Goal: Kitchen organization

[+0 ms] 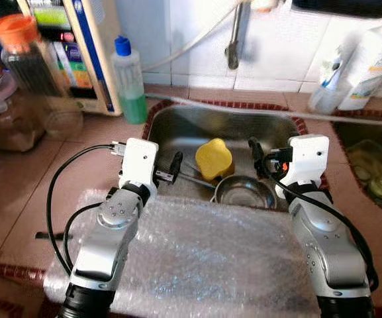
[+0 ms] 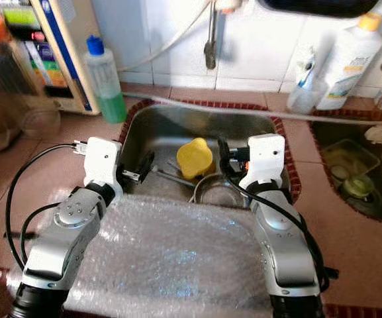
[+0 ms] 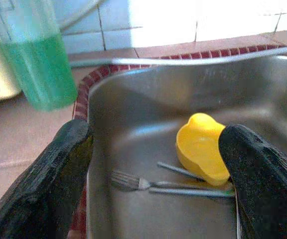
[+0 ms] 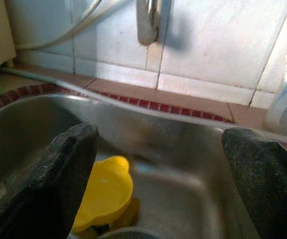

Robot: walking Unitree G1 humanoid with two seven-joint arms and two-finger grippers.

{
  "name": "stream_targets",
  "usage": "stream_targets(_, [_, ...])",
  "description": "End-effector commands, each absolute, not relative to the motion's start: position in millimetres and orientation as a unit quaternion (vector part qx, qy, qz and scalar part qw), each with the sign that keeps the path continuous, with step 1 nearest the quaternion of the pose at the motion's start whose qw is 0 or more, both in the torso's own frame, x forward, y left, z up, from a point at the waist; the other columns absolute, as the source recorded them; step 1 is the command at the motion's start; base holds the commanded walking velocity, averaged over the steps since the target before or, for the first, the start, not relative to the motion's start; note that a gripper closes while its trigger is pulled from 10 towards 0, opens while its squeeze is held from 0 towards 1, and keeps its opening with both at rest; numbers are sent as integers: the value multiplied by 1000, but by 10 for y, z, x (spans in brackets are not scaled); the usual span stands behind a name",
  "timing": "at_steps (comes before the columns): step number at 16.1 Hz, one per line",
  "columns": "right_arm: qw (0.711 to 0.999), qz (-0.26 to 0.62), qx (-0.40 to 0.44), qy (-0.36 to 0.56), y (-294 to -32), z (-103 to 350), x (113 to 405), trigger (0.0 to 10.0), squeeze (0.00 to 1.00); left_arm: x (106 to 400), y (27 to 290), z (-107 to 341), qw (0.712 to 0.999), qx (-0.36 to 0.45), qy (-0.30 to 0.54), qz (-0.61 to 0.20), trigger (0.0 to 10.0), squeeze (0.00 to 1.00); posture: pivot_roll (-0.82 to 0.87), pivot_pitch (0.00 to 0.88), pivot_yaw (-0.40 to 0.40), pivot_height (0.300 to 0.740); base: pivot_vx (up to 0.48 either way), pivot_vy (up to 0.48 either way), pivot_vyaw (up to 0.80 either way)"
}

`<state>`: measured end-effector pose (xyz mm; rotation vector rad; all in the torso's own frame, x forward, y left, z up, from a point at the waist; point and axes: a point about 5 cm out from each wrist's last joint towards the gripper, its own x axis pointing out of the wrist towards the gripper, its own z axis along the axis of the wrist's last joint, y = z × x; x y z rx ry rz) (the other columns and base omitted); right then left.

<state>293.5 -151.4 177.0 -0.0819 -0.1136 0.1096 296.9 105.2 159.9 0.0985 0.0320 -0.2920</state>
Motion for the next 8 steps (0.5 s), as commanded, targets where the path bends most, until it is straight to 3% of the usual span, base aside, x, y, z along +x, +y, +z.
stream_targets(1, [996,58,-36,-57,-1489,1784,2922,10000,0,2970,1068,1625,988,52,12,-144,10000,0,48,92,29,740,-281,0,0])
stream_targets(8, [996,57,-31,-56,-1469,1783,2933,10000,0,2985,1058,1630,988,51,13,-145,10000,0,47,89,30,740,-284,0,0])
